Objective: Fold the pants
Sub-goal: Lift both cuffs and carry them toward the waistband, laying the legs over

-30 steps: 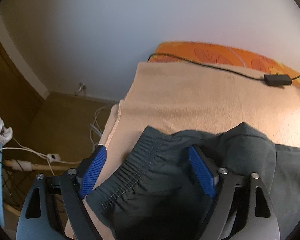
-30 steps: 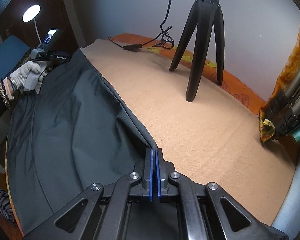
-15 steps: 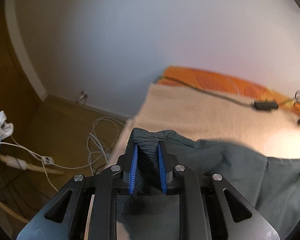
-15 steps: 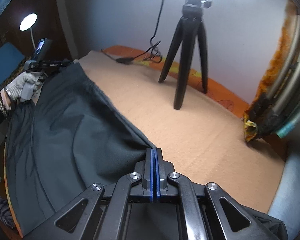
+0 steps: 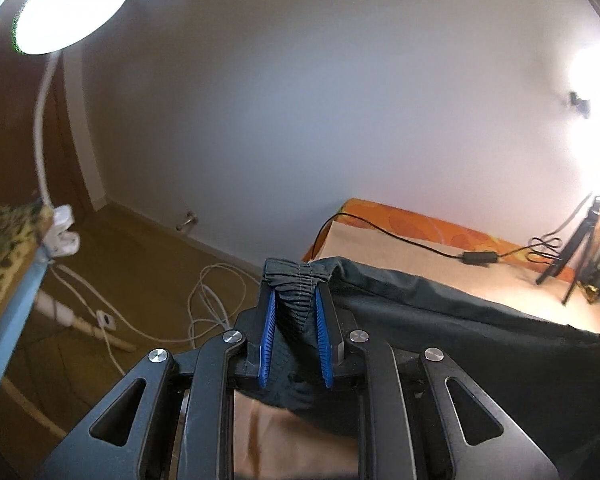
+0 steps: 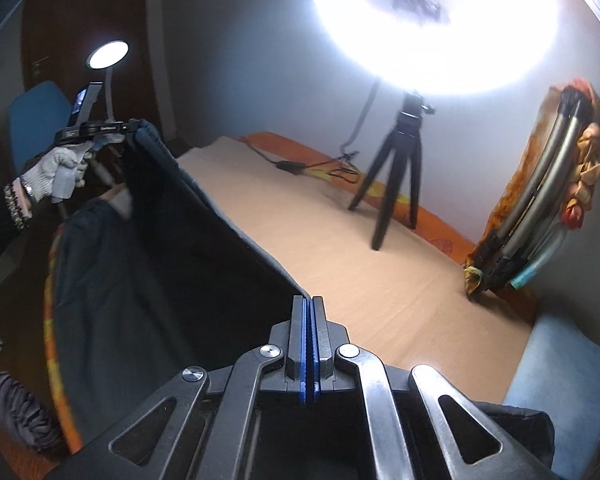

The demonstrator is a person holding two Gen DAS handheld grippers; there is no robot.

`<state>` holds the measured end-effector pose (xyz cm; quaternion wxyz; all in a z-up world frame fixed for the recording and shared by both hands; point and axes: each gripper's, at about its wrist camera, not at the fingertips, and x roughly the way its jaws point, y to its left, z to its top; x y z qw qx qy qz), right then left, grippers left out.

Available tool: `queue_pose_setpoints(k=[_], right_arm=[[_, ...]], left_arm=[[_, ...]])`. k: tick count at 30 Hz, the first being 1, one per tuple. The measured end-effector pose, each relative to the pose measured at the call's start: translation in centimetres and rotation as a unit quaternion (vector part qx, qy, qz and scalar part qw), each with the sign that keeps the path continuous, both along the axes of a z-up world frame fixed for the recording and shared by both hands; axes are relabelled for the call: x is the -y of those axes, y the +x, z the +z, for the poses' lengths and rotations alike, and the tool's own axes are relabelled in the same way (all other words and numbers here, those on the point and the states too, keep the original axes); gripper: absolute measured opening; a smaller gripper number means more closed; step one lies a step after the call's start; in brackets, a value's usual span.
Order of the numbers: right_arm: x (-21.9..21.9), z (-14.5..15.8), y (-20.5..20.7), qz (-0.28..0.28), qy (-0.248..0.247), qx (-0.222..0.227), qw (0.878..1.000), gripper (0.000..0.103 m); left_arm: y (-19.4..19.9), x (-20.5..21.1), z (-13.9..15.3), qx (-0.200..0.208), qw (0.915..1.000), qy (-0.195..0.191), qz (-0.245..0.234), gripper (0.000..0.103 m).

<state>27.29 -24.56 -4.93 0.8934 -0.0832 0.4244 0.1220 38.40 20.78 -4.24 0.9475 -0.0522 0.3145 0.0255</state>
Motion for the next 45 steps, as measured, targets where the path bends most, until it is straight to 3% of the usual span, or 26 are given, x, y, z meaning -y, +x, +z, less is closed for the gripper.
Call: queue_pose_setpoints(k=[11,17,22,23,30,37,39,40,41,45], right_arm=[[-2.5,-2.8,-9.6,0.009,0.017,-0.068,0.998,0.000],[-3.4,-4.8,-12.3,0.011,0.003,-0.096,0.995,0.000],[-4.0,-5.8,-13.3,0.013,-0.012,-0.107,0.994,0.000],[-4.1,-5.9,-13.4,0.012,-0.014,-0.108,0.994,0.000],[-4.2,-5.7,-14.2,0.008,-0.016,-0.102,0.995,0.000],[-4.2,-5.3,-14.3,0.002,-0.019,-0.093,0.996,0.000],[-4.3,-5.4,-14.3,0.001,-0.022,-0.091,0.996,0.000],[-4.4,-5.4,-14.3,0.001,-0.024,-0.090,0.996,0.000],[-4.5,-5.4,-14.3,0.001,-0.027,-0.089,0.996,0.000],[-4.6,-5.4,-14.0,-0.004,-0.031,-0.083,0.996,0.000]], left_arm=[[-11.4,-2.2,-6.2,-0.042,0.9980,-0.045,-0.016,0.018],[-14.8,-3.4,-8.0,-0.058,0.9965,-0.058,-0.015,0.026],[-18.1,-4.4,-7.6,-0.058,0.9938,-0.095,-0.005,0.043],[-18.6,-4.8,-7.5,-0.057,0.9918,-0.115,-0.001,0.048],[-19.2,-5.4,-7.5,-0.048,0.9721,-0.229,0.007,0.048],[-16.8,-4.2,-8.5,-0.067,0.9574,-0.280,0.027,0.048],[-16.4,-4.3,-8.9,-0.071,0.9538,-0.289,0.044,0.041],[-16.1,-4.3,-9.0,-0.072,0.9537,-0.288,0.049,0.017],[-16.0,-4.2,-9.1,-0.077,0.9545,-0.283,0.051,0.008],[-15.7,-4.0,-8.5,-0.067,0.9600,-0.266,0.058,0.004]])
